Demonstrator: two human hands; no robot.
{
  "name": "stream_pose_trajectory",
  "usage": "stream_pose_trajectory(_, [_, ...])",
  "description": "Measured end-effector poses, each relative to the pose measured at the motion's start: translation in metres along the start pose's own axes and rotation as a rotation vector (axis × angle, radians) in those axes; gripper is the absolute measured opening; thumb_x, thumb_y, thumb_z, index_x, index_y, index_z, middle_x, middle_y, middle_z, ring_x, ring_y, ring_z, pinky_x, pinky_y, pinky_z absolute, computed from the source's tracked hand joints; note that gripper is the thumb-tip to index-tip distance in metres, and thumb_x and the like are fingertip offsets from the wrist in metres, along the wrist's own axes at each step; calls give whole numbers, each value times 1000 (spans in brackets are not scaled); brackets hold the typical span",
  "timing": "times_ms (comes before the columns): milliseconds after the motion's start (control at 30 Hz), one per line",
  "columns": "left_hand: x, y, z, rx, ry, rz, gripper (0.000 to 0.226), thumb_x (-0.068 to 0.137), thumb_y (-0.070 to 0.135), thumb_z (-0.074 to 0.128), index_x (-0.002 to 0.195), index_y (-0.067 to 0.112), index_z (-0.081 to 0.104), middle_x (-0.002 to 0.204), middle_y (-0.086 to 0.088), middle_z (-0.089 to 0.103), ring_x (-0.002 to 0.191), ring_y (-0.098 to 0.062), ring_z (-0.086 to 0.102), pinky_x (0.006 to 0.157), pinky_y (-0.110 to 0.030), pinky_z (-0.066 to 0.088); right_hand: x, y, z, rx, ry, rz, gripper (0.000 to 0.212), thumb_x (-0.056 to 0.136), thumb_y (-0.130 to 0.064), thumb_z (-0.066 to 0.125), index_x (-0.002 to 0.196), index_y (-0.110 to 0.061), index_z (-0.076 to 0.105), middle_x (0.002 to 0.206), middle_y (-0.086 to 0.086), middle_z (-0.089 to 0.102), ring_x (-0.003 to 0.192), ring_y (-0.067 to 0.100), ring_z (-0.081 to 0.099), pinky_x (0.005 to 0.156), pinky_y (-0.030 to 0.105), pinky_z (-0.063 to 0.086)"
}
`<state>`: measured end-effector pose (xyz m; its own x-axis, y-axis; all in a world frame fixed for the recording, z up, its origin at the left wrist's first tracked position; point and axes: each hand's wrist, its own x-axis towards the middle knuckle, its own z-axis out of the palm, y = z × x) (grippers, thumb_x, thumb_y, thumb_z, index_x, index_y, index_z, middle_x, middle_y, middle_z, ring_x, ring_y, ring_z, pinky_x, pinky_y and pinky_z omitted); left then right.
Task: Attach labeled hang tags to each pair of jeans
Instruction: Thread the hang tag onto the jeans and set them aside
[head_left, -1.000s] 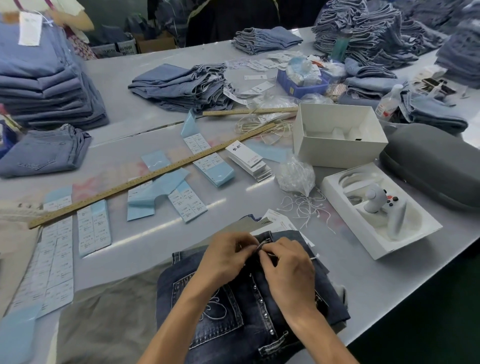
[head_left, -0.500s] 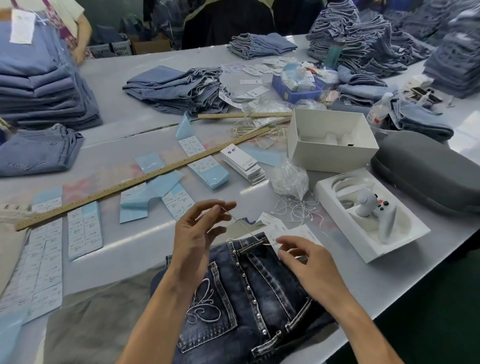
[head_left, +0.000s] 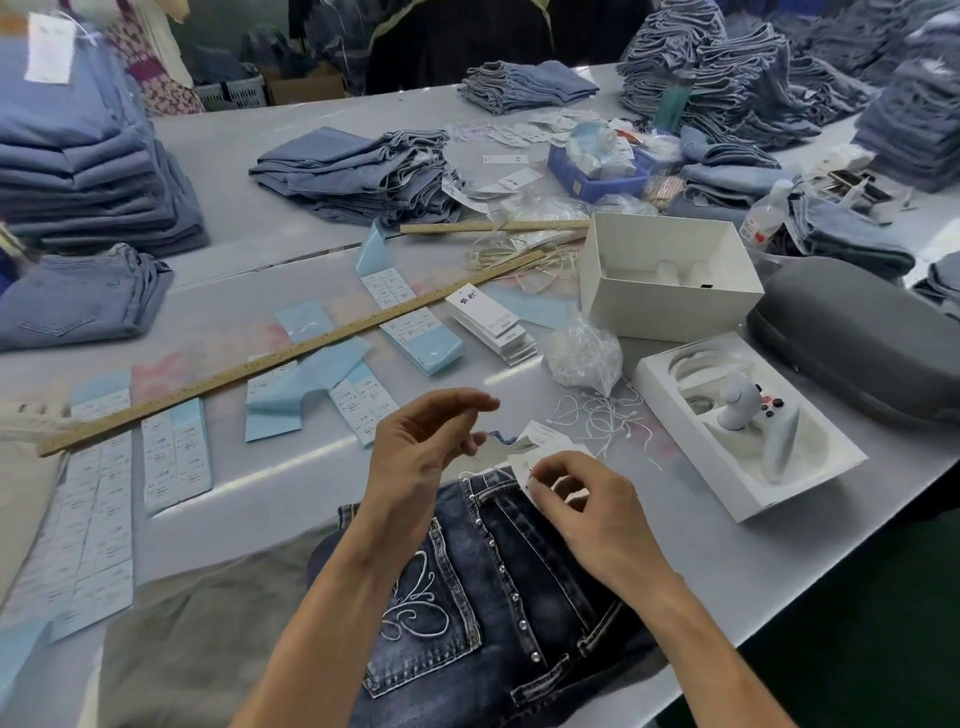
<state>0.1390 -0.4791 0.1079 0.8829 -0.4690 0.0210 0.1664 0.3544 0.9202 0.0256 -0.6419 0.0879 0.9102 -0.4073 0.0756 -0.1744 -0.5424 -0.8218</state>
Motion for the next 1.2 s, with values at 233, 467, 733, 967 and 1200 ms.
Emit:
stream_pose_trajectory(233, [12, 0, 3, 281, -67, 57, 27, 94, -10, 58, 104, 9, 75, 90, -10, 78, 78, -20, 72, 77, -28, 60, 3, -8, 24, -343, -48, -179, 7, 91, -23, 71, 98, -23, 70, 93, -11, 62, 83, 8, 57, 77, 22, 48])
stream_pose_trajectory(467, [-6, -27, 5, 399, -46, -11, 9, 90, -1, 72, 98, 3, 70, 86, -9, 78, 78, -29, 74, 71, -30, 60, 5, 10, 27, 253, 155, 163, 15, 92, -16, 71, 86, -30, 69, 83, -11, 72, 77, 6, 67, 70, 16, 50])
stream_pose_trajectory(733, [-12, -46, 8, 711, -69, 127, 18, 85, 0, 77, 90, 17, 78, 86, 14, 73, 79, -6, 67, 72, -15, 52, 0, 12, 25, 545, 123, 228, 14, 93, -13, 71, 92, -25, 77, 91, 2, 77, 91, 19, 73, 86, 33, 58])
stream_pose_trajectory(967, [-16, -45, 10, 690, -85, 120, 22, 85, 5, 77, 96, 22, 70, 80, 5, 70, 73, -9, 66, 68, -15, 50, -1, 16, 28, 531, 124, 239, 13, 93, -16, 71, 92, -27, 77, 93, 0, 77, 92, 17, 72, 90, 39, 58])
stream_pose_trajectory(1200, [-15, -48, 15, 698, -65, 109, 28, 85, 7, 78, 101, 25, 62, 79, 2, 71, 72, -14, 67, 69, -20, 53, -1, 22, 29, 501, 119, 235, 11, 92, -19, 73, 93, -29, 77, 94, -3, 77, 96, 15, 72, 92, 40, 58])
